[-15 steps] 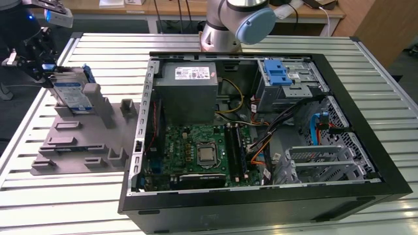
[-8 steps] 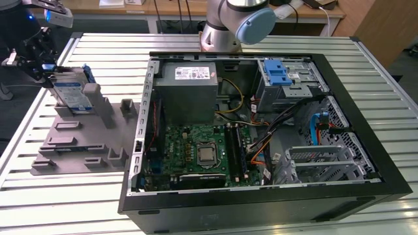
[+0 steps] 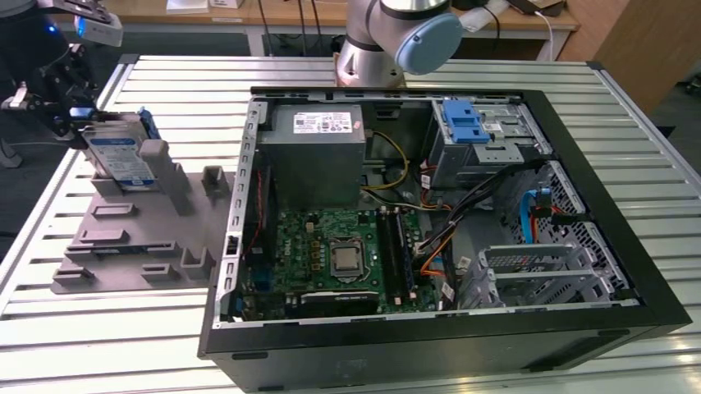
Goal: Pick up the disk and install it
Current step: 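Pick up the disk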
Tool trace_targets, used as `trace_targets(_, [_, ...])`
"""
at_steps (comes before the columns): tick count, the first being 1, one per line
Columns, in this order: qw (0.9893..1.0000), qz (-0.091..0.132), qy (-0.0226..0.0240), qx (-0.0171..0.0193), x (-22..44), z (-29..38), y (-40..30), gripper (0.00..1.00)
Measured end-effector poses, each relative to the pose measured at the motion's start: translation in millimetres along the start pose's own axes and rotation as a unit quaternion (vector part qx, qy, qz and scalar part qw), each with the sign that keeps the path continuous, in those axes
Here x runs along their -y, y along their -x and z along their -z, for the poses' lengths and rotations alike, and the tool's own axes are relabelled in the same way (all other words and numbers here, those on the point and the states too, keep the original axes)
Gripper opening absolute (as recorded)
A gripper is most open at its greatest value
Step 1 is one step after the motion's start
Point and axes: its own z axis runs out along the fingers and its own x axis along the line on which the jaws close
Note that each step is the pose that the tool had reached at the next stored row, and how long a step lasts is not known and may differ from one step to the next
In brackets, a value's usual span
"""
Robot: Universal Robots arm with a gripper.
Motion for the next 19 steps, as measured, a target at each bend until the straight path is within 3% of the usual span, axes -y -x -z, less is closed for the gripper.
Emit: trace_targets(19, [1.0000,0.006,0.0000,0.0000,0.5,-1.6,0.0,0.56])
